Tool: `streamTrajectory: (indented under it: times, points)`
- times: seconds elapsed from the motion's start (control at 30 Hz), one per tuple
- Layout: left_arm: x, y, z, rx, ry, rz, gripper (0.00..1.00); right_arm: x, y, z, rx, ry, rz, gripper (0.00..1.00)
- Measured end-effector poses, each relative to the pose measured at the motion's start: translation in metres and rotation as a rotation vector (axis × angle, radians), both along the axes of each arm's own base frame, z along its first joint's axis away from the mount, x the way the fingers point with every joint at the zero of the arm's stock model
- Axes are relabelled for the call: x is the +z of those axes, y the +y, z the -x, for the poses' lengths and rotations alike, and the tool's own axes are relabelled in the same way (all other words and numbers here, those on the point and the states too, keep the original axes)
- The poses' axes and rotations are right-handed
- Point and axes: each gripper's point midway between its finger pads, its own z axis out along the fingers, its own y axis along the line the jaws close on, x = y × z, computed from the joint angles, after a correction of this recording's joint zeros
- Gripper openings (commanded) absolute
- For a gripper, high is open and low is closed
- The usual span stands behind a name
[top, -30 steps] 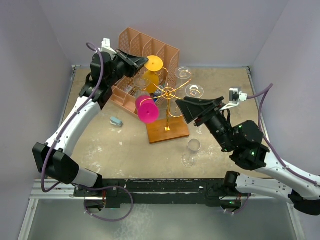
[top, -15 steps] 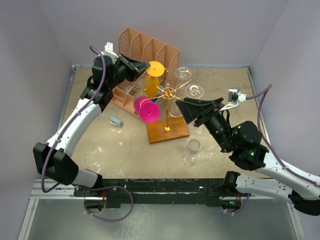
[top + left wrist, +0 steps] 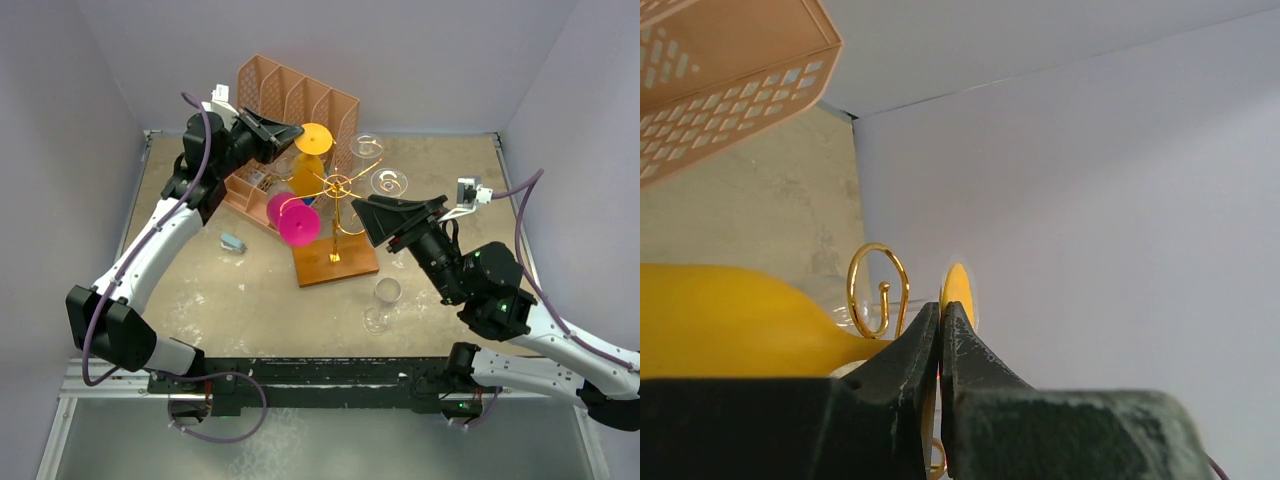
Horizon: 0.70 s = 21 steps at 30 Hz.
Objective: Place the wine glass upside down on the wine glass rack
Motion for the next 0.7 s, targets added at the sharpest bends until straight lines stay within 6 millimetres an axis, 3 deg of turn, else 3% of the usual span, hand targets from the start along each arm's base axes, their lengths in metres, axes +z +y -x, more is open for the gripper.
streamTrajectory:
  times: [0.4,0.7]
  points:
    - [0.009,-0.02,0.013,-0.069,-0.014,0.041,0.0,0.0,0.0,0.0,-0.001,0.0,0.001,0.6]
    - [0.001,-0.03,-0.001,-0.074,0.011,0.057,0.0,-0.002,0.001,-0.002,-0.008,0.005,0.004,0.59]
